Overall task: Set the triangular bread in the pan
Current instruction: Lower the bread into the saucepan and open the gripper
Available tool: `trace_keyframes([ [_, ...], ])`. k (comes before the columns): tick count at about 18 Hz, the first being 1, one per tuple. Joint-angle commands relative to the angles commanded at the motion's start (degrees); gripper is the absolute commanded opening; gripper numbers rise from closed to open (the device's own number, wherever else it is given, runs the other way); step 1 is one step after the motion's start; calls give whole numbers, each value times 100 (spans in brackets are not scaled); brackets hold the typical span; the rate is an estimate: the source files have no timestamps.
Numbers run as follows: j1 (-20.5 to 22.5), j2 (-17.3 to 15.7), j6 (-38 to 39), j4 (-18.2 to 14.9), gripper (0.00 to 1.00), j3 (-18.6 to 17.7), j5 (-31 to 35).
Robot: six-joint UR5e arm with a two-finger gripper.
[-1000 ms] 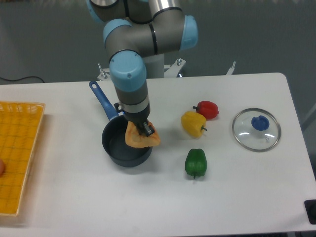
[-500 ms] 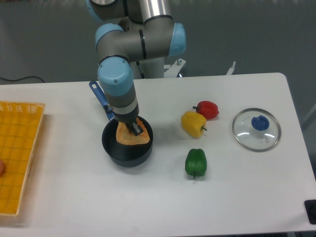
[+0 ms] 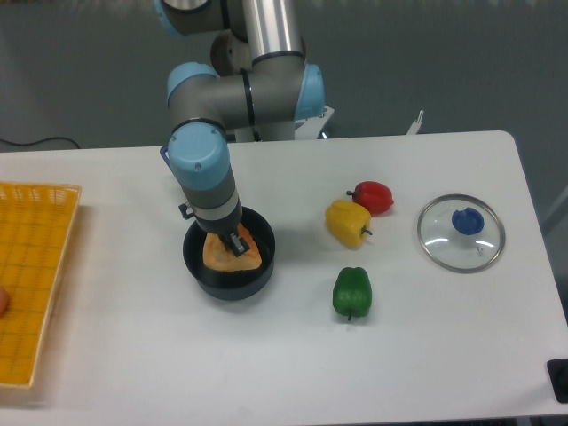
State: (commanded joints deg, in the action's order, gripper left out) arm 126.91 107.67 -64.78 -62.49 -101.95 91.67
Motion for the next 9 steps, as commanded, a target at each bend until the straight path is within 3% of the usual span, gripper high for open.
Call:
trace_keyframes([
  [4,-9,9,0,26,6,9,0],
  [9,-17,44,-26,53,47,9,9],
])
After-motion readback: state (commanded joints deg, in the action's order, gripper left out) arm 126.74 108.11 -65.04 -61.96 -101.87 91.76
